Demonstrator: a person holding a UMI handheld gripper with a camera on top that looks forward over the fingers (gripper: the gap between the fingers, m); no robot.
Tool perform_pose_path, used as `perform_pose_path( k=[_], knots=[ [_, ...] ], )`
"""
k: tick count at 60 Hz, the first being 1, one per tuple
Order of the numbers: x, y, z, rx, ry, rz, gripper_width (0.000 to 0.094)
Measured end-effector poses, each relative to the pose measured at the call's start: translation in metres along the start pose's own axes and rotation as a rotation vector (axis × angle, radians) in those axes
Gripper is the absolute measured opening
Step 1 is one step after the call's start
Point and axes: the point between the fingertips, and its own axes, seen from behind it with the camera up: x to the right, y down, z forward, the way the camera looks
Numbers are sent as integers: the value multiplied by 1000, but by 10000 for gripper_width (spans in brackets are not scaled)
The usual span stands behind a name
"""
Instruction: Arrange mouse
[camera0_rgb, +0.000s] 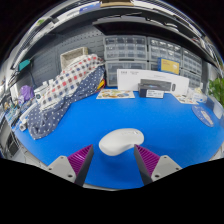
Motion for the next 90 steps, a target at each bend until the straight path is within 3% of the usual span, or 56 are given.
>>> perform_pose_path(
  k=[8,26,42,46,54,55,56,58,59,60,67,74,90],
  knots=[
    [-7,-17,27,0,40,14,837],
    [-32,-48,86,-27,21,-7,813],
    [-38,-51,104,-88,10,11,510],
    [-39,-50,107,-99,-4,-1,511],
    [-39,-47,108,-154,-23,5,426],
    [-39,-47,108,-164,-25,7,458],
    [-38,-48,108,-173,-26,4,386],
    [-37,-47,108,-186,-28,-12,358],
    [-37,-46,108,-195,-30,-20,389],
    [-37,-47,109,-195,-33,-22,336],
    [-31,-54,106,-243,-55,-36,336],
    [2,-117,83,-150,-95,-80,337],
    [216,-290,-13,145,31,-144,336]
  ],
)
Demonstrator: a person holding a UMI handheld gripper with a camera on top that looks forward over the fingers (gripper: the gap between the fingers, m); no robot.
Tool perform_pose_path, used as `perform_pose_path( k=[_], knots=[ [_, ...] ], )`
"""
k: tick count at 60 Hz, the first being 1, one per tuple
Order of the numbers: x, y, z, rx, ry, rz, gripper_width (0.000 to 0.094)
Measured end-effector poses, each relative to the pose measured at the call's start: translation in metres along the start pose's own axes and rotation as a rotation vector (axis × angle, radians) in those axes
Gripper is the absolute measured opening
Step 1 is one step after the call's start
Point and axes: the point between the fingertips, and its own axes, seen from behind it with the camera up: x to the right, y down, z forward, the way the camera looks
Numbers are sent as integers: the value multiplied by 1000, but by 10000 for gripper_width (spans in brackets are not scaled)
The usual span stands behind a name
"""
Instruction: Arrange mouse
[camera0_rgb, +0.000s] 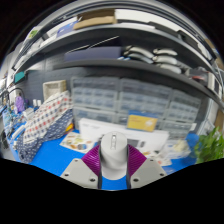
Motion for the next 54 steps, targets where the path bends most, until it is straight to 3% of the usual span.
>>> perform_pose_path(
  k=[10,22,39,46,54],
  knots=[
    [150,10,-8,8,111,4,336],
    [260,122,26,-194,166,31,333],
    [271,267,61,-437,90,160,345],
    [270,267,64,-413,78,210,363],
    [272,271,63,-440,85,194,451]
  ],
)
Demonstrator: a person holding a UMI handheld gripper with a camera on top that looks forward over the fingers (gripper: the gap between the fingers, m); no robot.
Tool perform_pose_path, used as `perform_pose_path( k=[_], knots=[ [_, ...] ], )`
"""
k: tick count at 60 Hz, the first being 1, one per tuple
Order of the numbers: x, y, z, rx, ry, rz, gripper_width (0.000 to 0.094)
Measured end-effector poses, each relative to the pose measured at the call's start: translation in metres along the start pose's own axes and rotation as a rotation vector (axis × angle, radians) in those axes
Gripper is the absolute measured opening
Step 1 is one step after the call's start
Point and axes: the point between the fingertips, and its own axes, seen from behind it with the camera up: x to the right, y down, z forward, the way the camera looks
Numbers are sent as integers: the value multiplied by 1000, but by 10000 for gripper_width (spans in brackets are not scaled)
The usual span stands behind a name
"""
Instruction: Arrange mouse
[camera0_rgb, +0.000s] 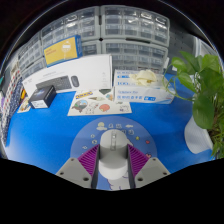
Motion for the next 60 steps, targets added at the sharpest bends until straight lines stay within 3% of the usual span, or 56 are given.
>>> perform_pose_path(
  k=[4,8,13,34,60],
  knots=[
    [0,0,0,-27,15,-2,491],
    [9,3,-1,-68,74,-43,678],
    [8,-4,-12,-78,110,-101,806],
    [-83,-79,-117,118,79,-74,813],
    [-230,-86,-197,259,-50,-61,818]
  ],
)
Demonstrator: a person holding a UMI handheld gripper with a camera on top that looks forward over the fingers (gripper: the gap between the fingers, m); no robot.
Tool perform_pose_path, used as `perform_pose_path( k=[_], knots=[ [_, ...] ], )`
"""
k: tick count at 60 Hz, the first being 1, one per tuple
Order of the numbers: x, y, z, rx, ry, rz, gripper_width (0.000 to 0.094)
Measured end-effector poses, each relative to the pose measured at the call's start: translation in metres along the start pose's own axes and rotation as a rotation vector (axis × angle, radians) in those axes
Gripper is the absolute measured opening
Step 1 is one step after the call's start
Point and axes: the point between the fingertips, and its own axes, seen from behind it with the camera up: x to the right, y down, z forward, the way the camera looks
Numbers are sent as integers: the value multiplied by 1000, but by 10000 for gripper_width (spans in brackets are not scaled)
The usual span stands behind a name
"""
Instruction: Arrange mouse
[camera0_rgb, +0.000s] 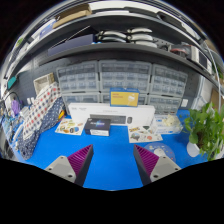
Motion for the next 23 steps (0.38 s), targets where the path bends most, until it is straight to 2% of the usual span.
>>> perform_pose_path(
  k=[23],
  knots=[
    [-59,3,-21,28,-37,-27,816]
  ],
)
